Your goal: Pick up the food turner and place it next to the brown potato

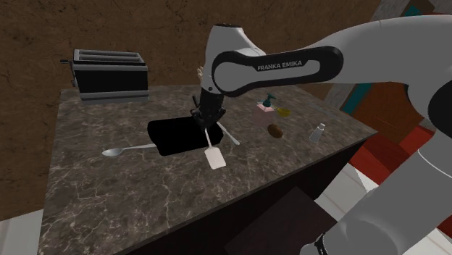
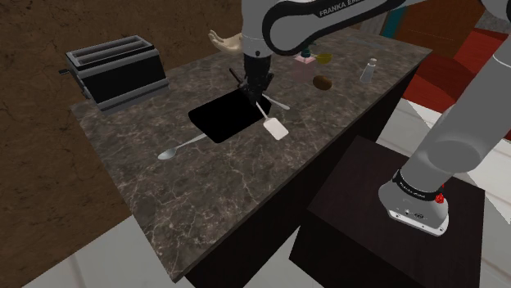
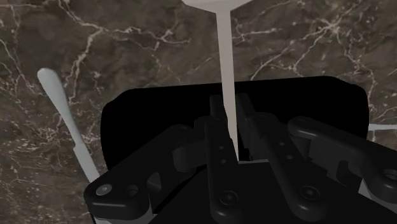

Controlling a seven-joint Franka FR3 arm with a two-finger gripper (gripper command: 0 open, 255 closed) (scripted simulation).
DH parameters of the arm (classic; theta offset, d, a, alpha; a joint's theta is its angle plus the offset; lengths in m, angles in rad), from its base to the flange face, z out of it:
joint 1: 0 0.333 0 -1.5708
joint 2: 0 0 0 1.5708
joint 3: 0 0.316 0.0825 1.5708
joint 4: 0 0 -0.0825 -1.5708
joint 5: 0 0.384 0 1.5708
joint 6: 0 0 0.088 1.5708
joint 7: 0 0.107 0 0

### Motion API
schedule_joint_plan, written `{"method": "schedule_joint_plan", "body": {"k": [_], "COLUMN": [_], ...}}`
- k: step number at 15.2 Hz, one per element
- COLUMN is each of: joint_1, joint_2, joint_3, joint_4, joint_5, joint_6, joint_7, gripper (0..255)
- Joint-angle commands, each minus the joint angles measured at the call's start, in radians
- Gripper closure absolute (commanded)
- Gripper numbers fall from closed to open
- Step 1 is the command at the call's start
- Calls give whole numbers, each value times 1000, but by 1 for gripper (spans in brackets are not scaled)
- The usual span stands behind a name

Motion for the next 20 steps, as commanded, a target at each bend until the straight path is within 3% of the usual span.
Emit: {"method": "schedule_joint_plan", "body": {"k": [1, 11, 20], "joint_1": [-25, -140, -241], "joint_2": [-16, -39, 23], "joint_3": [-25, -153, -258], "joint_4": [-11, -39, 34], "joint_5": [11, 31, 31], "joint_6": [-2, 8, -3], "joint_7": [-56, -308, -514], "gripper": [255, 255, 255]}}
